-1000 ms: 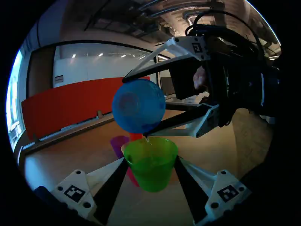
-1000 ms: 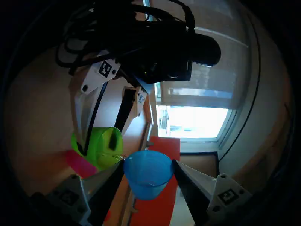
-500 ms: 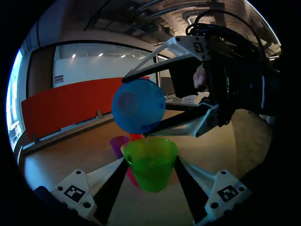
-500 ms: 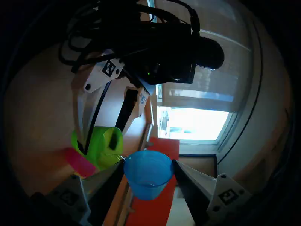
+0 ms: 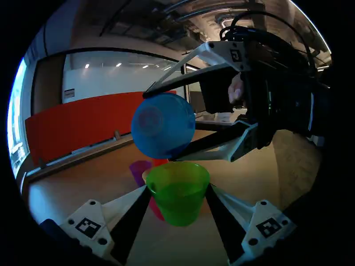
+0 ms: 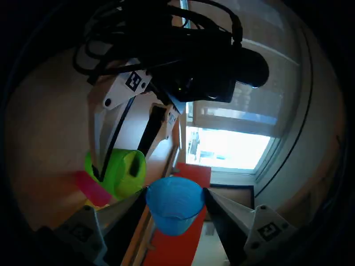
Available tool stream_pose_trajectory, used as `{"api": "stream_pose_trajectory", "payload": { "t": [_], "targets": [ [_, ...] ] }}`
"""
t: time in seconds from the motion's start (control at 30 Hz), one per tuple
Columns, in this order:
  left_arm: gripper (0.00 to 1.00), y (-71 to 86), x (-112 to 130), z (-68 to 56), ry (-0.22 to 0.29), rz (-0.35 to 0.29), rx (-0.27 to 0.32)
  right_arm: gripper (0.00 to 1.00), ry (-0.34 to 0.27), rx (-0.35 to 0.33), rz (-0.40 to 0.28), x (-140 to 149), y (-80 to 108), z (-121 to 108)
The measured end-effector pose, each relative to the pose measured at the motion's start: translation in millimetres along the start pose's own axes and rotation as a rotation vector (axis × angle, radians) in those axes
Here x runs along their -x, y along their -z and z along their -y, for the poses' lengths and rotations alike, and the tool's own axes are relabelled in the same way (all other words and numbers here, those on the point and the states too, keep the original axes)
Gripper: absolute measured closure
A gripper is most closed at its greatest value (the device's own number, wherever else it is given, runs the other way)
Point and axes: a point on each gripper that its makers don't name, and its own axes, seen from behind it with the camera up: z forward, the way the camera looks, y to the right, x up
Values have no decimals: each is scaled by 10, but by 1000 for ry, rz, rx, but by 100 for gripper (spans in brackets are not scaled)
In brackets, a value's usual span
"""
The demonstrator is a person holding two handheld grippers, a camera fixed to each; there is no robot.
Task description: Pour water
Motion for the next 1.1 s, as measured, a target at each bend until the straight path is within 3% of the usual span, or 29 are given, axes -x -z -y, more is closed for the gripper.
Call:
{"api": "stream_pose_trajectory", "payload": {
  "t": [1.1],
  "targets": [
    [15,42,-25,-17,7,-12,1,7,56,-14,-2,75,-42,-25]
  ]
}}
